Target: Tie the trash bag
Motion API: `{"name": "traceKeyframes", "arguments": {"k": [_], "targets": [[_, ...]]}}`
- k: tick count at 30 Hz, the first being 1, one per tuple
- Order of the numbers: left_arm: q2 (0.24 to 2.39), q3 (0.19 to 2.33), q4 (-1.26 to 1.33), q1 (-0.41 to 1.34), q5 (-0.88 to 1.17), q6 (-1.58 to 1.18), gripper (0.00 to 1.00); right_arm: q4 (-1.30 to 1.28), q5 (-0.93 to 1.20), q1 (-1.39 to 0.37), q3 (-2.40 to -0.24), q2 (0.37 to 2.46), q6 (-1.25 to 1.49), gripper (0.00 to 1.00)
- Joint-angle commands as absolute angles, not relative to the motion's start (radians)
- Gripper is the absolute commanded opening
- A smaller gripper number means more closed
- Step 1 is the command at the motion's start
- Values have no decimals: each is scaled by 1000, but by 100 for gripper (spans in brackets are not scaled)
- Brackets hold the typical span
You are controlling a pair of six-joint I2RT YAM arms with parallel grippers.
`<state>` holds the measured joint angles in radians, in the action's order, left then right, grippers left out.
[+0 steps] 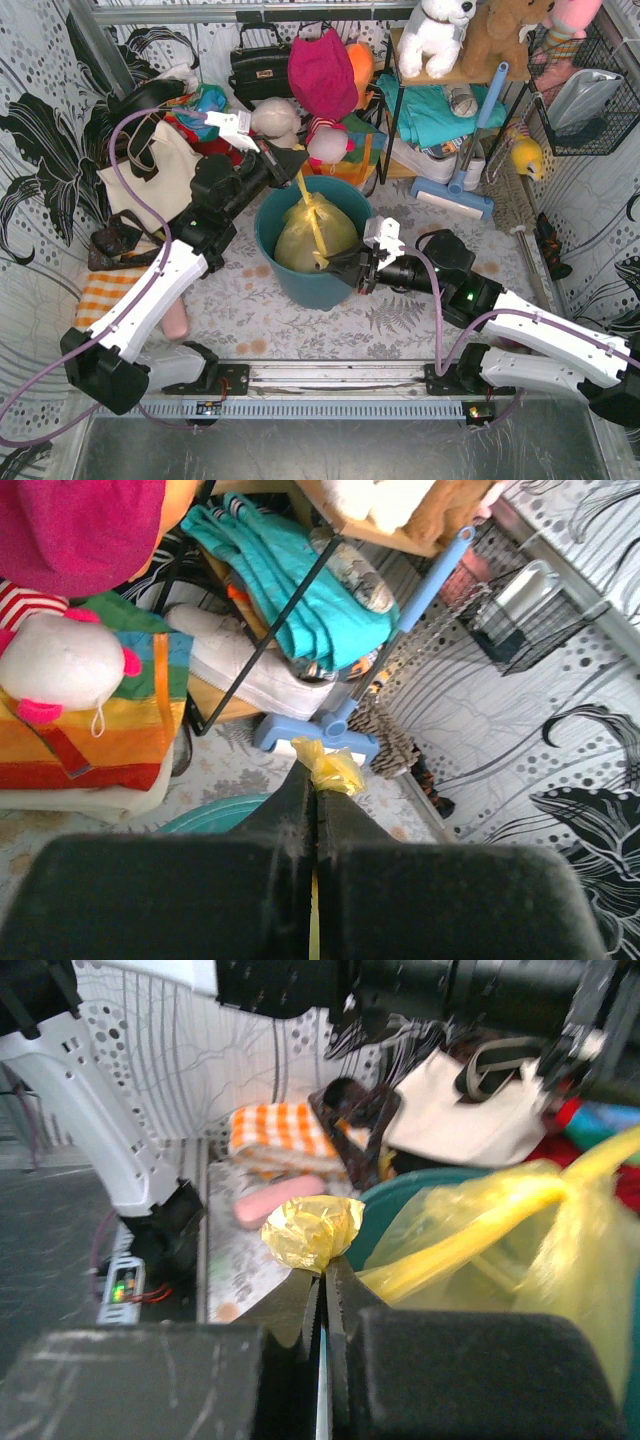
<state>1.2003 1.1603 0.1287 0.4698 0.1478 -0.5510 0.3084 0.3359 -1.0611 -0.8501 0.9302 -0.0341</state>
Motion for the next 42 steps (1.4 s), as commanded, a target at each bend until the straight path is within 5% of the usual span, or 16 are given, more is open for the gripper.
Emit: {"name": "traceKeyframes", "arguments": {"k": [1, 19, 26, 29, 33, 36, 42], "targets": [[1244, 1118, 259, 449, 81, -478, 0, 337, 425, -1068, -744, 865, 157, 0], [1514, 1220, 290, 400, 11, -435, 0, 325, 774, -1068, -661, 854, 338, 0], [1502, 1300, 254, 402, 94, -433, 0, 259, 631, -1068, -764, 836, 221, 0], [1482, 1291, 243, 402, 155, -446, 0, 228, 524, -1069, -769, 809, 73, 40], [1456, 1260, 240, 403, 242, -484, 0, 239, 436, -1069, -735, 753, -181, 71], [1450, 1250, 221, 403, 305, -510, 0, 226, 449, -1072, -745, 768, -410, 82], [1434, 1216, 172, 416, 330, -525, 0, 241, 475, -1072, -755, 872, -739, 85]]}}
